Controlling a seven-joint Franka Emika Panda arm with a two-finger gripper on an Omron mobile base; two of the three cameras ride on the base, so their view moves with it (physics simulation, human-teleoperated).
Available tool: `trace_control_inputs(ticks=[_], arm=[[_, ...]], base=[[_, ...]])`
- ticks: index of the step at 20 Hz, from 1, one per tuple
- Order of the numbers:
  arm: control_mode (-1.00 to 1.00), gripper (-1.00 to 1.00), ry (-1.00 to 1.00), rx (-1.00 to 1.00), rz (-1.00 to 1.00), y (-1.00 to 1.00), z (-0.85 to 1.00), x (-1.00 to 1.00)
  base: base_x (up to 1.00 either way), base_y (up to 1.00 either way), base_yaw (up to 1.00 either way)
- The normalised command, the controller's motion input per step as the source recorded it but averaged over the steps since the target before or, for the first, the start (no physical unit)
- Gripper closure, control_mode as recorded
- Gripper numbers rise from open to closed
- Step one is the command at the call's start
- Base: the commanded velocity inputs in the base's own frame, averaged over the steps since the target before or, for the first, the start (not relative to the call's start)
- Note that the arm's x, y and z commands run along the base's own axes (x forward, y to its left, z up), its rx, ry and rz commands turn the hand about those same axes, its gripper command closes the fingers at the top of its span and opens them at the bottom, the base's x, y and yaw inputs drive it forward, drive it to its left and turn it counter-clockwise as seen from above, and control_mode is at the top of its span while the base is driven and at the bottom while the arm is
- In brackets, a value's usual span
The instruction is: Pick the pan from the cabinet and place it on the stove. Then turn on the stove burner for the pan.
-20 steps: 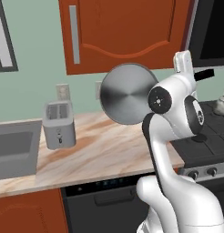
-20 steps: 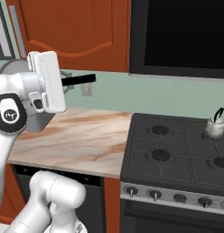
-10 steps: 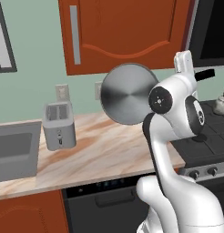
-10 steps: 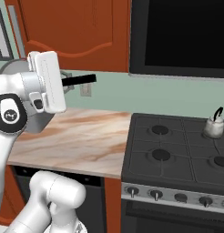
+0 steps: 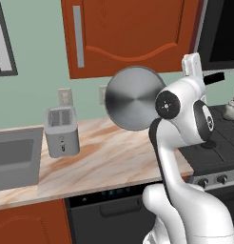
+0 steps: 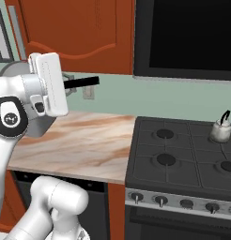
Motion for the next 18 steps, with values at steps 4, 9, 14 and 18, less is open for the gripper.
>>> trace_control_inputs(ticks=[4,9,14,18], arm=[[-1.00,1.00,0.00,0.00,0.00,-0.01,-0.10,-0.01],[-1.00,1.00,0.02,0.01,-0.03,-0.27,-0.21,-0.16],[-1.00,1.00,0.07,0.03,-0.06,-0.36,-0.26,-0.12],[-1.00,1.00,0.11,0.06,-0.08,-0.44,-0.32,-0.02]], base=[[0.00,0.00,0.00],[0.00,0.00,0.00],[0.00,0.00,0.00],[0.00,0.00,0.00]])
